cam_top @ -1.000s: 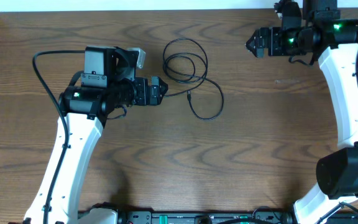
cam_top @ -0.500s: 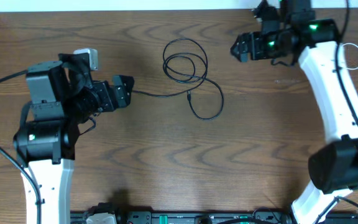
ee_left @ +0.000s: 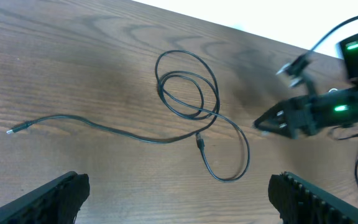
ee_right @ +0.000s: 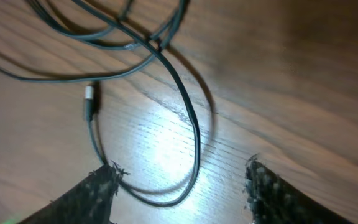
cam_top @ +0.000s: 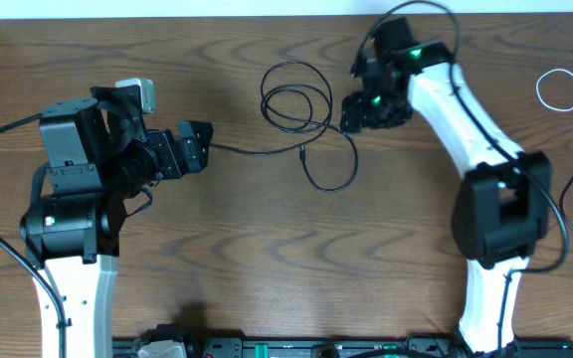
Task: Untangle cables
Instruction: 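Move the right gripper to the black cable loop at top center, then grasp the black cable loop with the right gripper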
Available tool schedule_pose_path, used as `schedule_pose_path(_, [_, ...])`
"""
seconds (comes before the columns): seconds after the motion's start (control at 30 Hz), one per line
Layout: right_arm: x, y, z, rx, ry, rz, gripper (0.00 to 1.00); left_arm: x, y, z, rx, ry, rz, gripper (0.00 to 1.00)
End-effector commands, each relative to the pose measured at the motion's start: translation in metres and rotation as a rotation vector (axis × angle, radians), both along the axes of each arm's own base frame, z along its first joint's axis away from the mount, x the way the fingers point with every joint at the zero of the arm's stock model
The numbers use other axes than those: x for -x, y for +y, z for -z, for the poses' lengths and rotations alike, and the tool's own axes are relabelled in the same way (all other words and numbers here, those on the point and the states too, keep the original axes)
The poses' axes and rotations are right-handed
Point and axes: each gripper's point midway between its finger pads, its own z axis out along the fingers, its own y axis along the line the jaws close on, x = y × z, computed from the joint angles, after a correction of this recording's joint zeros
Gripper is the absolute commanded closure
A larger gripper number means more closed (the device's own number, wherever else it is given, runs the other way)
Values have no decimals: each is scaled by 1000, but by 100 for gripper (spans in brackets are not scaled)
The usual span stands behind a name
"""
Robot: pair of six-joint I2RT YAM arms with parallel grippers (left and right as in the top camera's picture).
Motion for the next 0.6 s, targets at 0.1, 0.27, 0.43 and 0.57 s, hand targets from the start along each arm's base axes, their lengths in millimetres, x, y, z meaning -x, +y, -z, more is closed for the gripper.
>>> schedule_pose_path(0.1, [18,16,53,53,111,-46,43,-3,3,2,2,23,-12,2])
schedule_pose_path(0.27, [24,16,78,71,167,-49,47,-3,3,10,6,60,-12,2])
schedule_pose_path(0.43, [25,18,83,66,174,-51,50,-5,3,13,7,70,-12,2])
schedule_pose_path(0.57, [22,31,81,14,158,-63,62,-6,3,15,8,77,-12,2])
